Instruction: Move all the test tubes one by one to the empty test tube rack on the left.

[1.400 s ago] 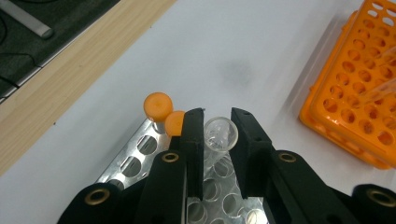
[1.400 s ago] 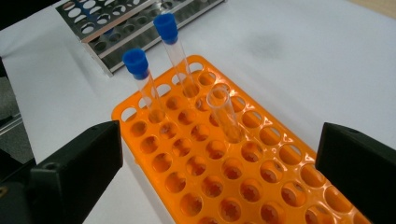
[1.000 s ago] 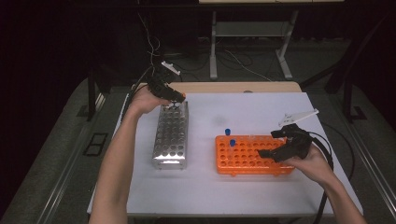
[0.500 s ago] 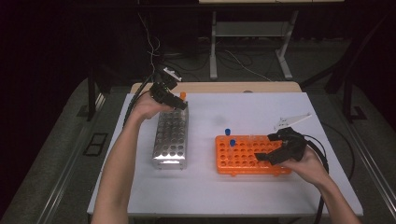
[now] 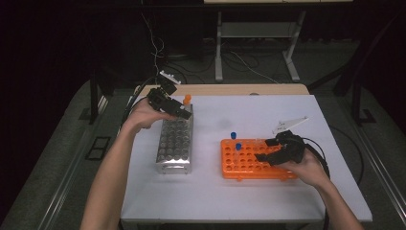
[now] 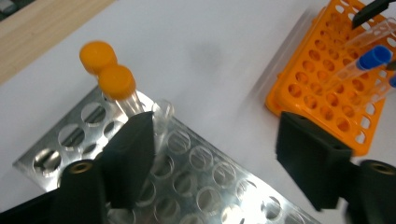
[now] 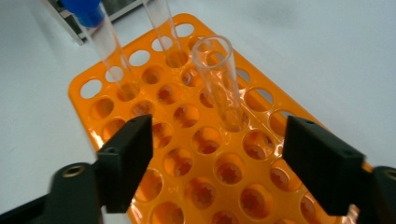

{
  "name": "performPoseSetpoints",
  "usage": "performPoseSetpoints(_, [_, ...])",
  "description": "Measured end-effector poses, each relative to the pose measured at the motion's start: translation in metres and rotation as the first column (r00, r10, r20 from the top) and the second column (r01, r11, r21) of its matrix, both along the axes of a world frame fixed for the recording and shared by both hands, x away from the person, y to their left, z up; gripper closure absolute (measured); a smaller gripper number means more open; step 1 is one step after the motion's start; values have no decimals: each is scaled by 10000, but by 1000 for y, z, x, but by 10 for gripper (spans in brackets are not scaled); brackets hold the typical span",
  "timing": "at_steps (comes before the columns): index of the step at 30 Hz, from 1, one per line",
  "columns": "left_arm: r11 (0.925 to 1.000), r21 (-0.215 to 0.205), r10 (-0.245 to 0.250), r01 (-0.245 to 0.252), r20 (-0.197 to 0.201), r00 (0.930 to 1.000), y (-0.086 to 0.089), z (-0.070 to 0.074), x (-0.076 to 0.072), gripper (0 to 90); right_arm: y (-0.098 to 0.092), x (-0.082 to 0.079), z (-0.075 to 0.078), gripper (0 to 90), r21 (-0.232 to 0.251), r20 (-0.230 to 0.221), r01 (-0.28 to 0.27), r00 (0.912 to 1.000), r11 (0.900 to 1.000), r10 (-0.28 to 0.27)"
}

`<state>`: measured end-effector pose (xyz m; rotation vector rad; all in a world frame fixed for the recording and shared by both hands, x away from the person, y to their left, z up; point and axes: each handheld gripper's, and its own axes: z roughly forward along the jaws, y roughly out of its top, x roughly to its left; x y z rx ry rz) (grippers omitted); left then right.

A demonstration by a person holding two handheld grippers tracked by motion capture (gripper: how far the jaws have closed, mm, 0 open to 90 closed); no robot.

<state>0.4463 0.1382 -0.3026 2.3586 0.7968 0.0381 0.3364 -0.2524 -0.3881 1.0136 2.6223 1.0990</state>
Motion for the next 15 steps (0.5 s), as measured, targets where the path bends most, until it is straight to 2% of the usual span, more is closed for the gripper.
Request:
performPoseSetpoints(7, [9998,-218,-9,16,345,9994,6,11,-23,128,3,7,-4,473,-33,200,-24,9998,10000,25])
performPoseSetpoints(15, [9996,-256,-73,87,548,9985,3,14,-46,4,8,13,-10,603,-62,323,-221,9992,9997,223])
